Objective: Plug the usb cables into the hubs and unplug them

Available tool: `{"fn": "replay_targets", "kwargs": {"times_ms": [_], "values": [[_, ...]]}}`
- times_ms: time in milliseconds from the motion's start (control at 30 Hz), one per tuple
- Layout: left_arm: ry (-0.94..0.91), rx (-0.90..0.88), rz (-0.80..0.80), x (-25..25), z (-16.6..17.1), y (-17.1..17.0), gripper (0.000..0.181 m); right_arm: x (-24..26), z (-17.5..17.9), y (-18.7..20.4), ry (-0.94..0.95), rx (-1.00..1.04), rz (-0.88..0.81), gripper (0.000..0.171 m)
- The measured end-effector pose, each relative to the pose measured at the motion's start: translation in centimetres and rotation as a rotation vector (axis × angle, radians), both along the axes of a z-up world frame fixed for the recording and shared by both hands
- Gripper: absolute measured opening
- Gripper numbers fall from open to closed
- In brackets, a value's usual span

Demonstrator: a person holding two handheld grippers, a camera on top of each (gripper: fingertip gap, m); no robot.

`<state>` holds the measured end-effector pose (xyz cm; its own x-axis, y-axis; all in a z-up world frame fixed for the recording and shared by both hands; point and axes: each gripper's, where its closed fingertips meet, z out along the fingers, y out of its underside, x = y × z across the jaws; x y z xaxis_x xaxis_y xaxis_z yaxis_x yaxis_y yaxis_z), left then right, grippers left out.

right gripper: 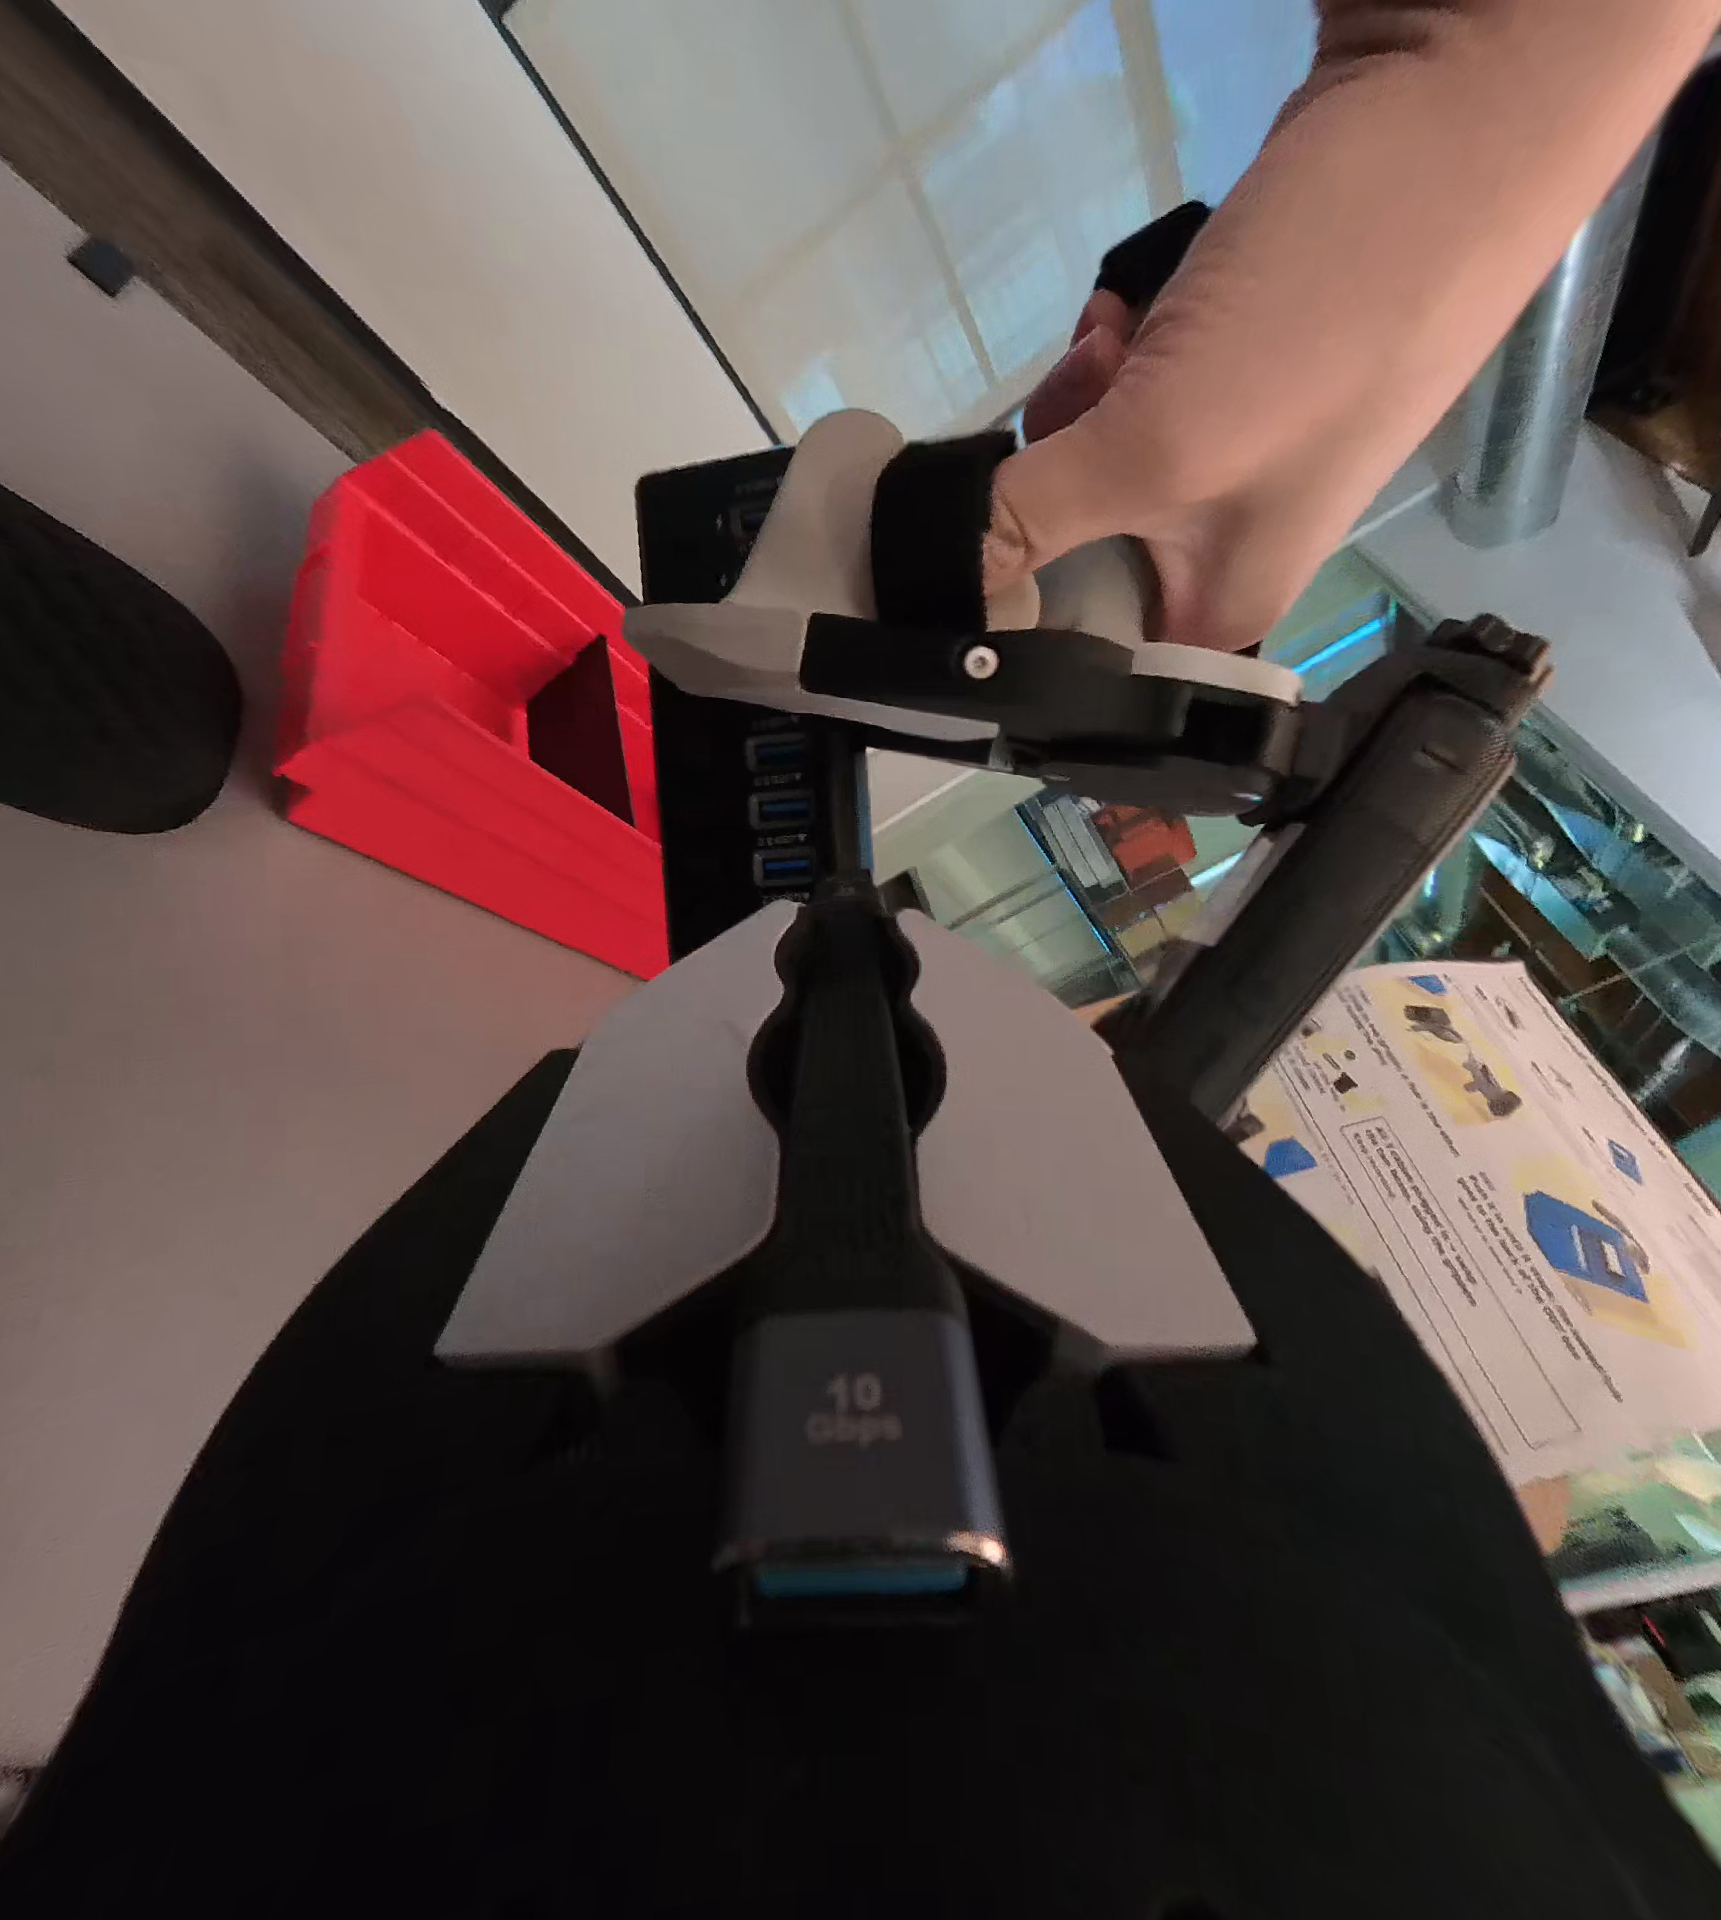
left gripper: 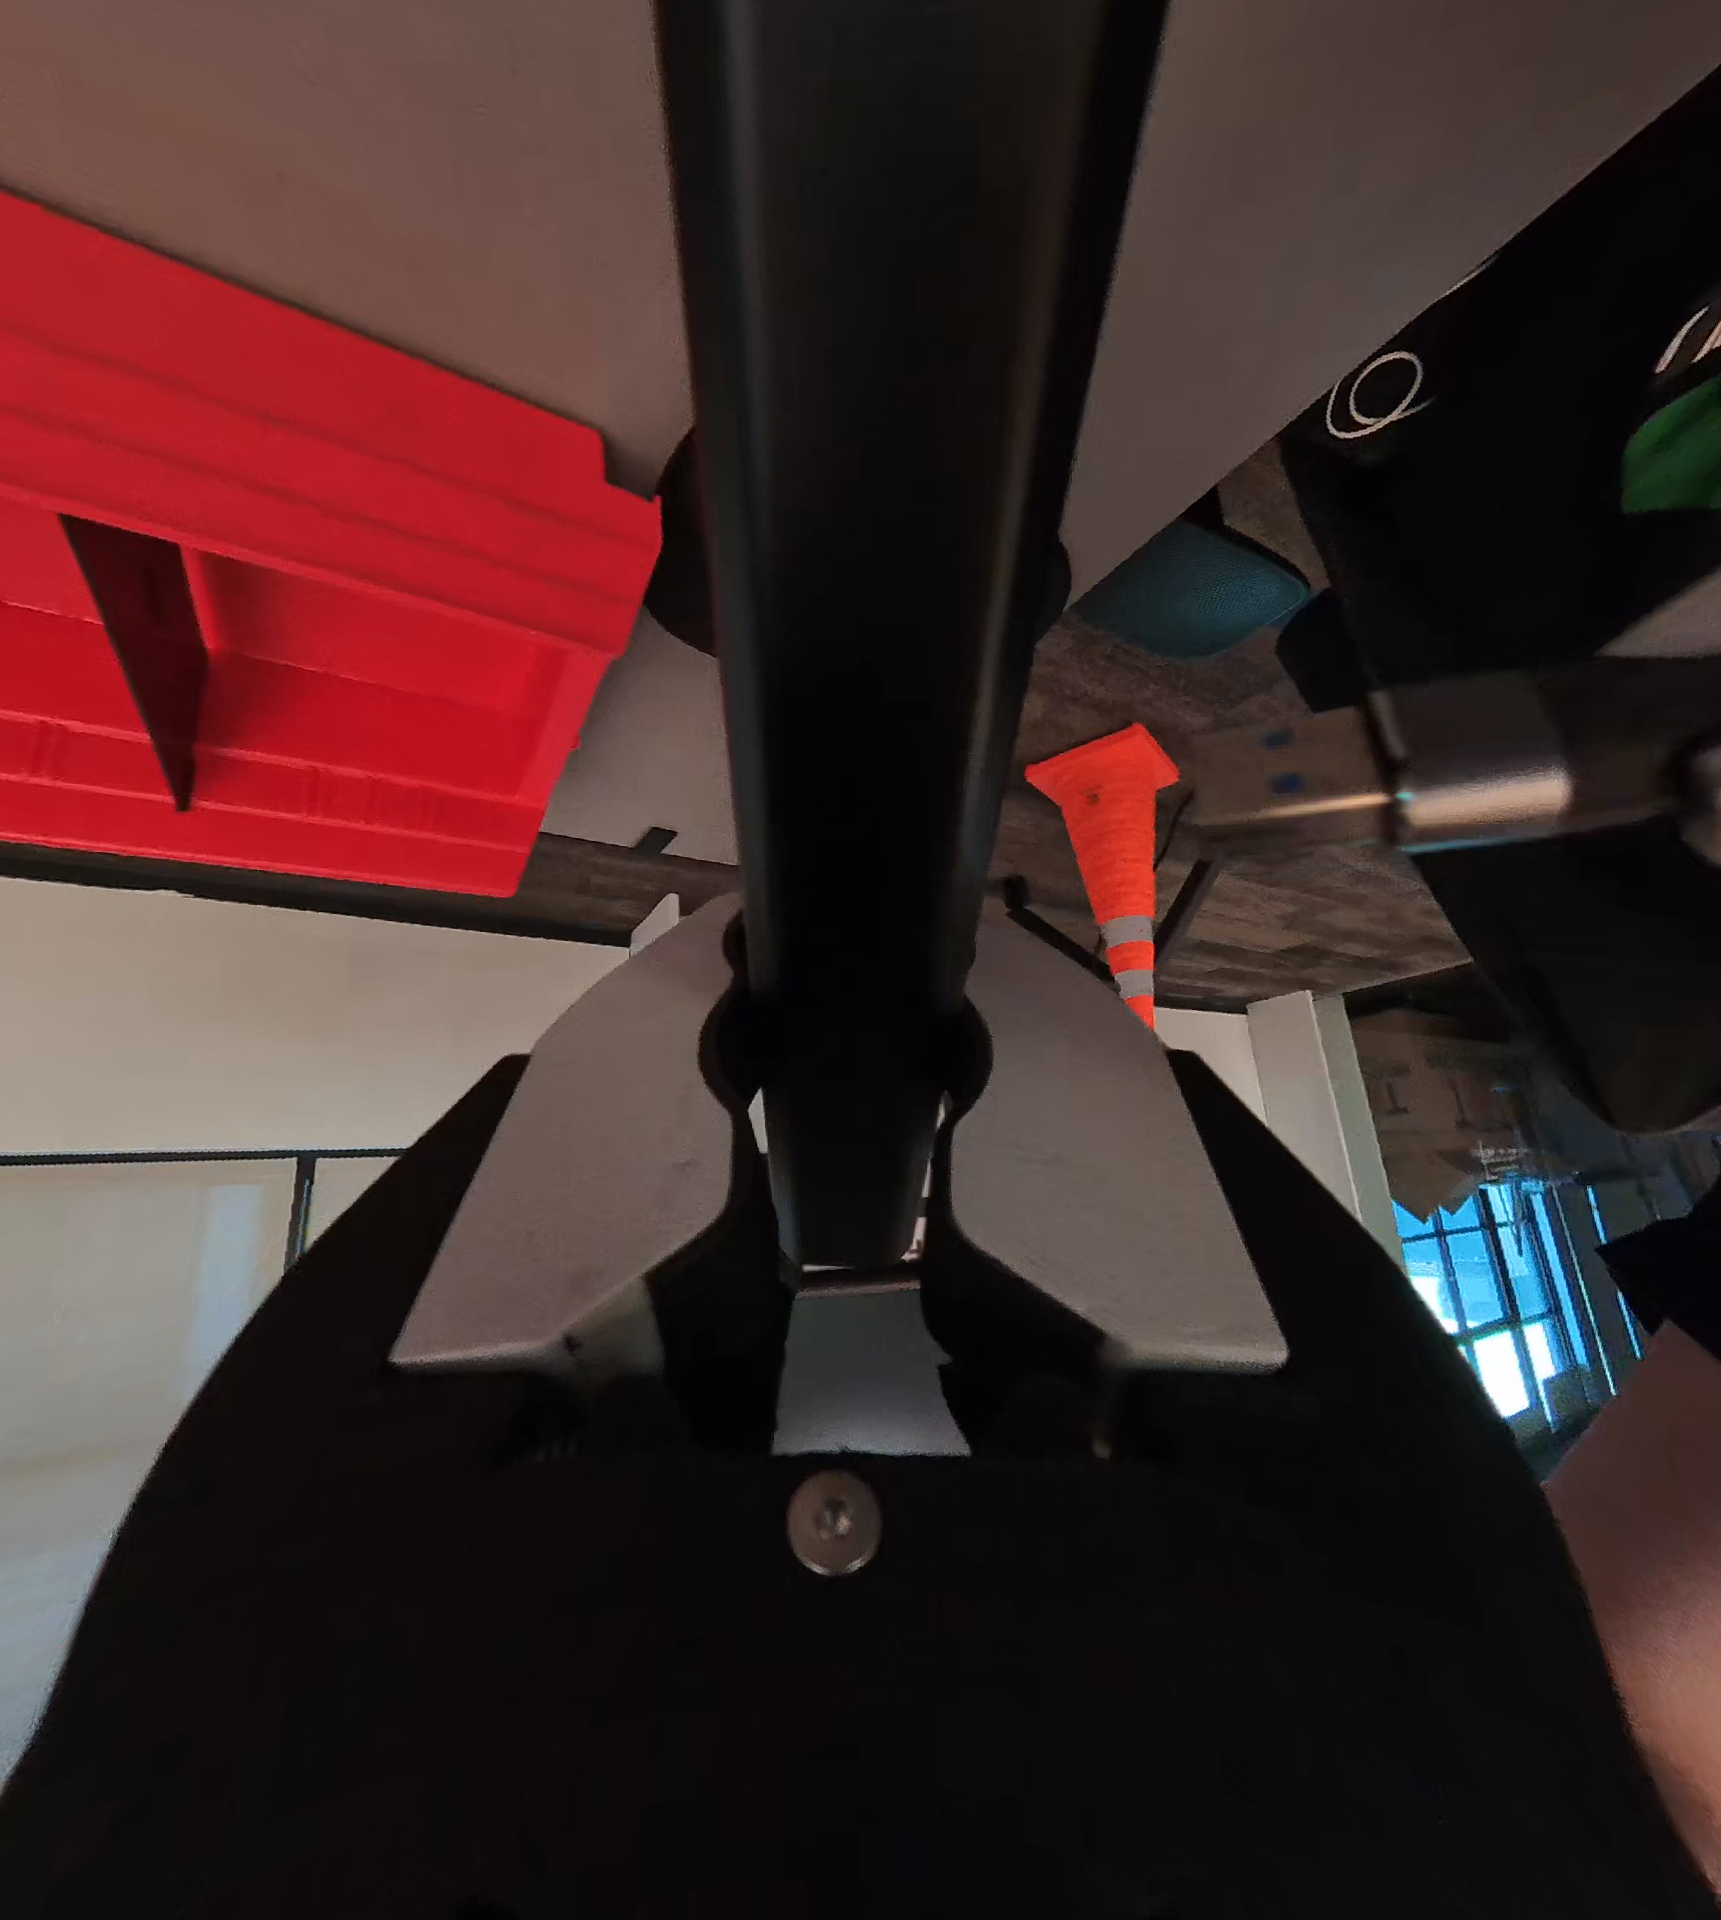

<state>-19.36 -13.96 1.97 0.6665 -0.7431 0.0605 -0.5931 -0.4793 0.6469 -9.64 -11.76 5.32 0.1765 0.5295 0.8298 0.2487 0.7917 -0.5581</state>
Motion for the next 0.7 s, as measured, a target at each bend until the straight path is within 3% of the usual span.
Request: {"fn": "replay_targets", "kwargs": {"times_ms": [200,500,700], "values": [[-0.007,-0.01,0.03,0.5,0.7,0.1,0.029,-0.7,-0.7,0.7,-0.014,0.034,-0.113,0.013],[0.009,0.004,0.078,0.9,1.9,0.3,0.03,-0.8,-0.5,1.7,0.08,-0.085,-0.19,0.013],[0.046,-0.006,0.048,1.5,3.2,0.0,0.03,-0.8,-0.1,1.0,0.109,0.035,-0.208,0.012]]}}
